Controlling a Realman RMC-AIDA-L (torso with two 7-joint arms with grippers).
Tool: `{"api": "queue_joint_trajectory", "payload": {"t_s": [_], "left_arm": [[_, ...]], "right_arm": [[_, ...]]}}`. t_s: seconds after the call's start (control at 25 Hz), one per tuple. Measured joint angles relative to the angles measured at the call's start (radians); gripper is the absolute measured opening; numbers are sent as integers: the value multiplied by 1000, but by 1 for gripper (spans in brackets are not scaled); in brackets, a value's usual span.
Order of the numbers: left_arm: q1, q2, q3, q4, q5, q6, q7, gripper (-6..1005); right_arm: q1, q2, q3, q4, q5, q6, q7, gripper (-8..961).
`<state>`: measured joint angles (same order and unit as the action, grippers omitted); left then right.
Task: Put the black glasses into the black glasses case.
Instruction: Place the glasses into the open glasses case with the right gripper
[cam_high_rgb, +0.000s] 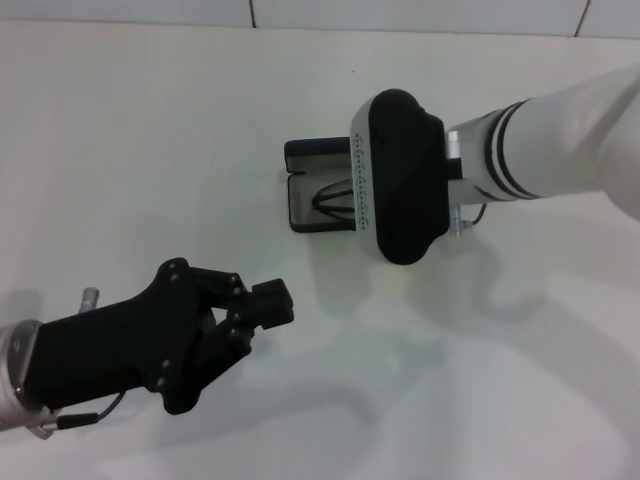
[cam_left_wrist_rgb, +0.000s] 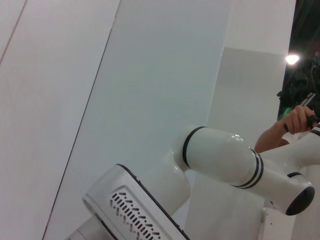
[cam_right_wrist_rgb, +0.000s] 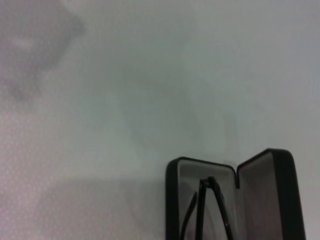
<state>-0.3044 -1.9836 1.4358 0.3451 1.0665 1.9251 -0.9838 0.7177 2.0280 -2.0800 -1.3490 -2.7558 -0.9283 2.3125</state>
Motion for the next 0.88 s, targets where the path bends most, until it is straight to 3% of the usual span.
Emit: {"api": "queue_joint_trajectory", "payload": {"t_s": [0.88], "left_arm": [[2,-4,0,-14,-2,0,1,54]], "right_arm": [[-10,0,-44,56,-51,114,-5,70]]}}
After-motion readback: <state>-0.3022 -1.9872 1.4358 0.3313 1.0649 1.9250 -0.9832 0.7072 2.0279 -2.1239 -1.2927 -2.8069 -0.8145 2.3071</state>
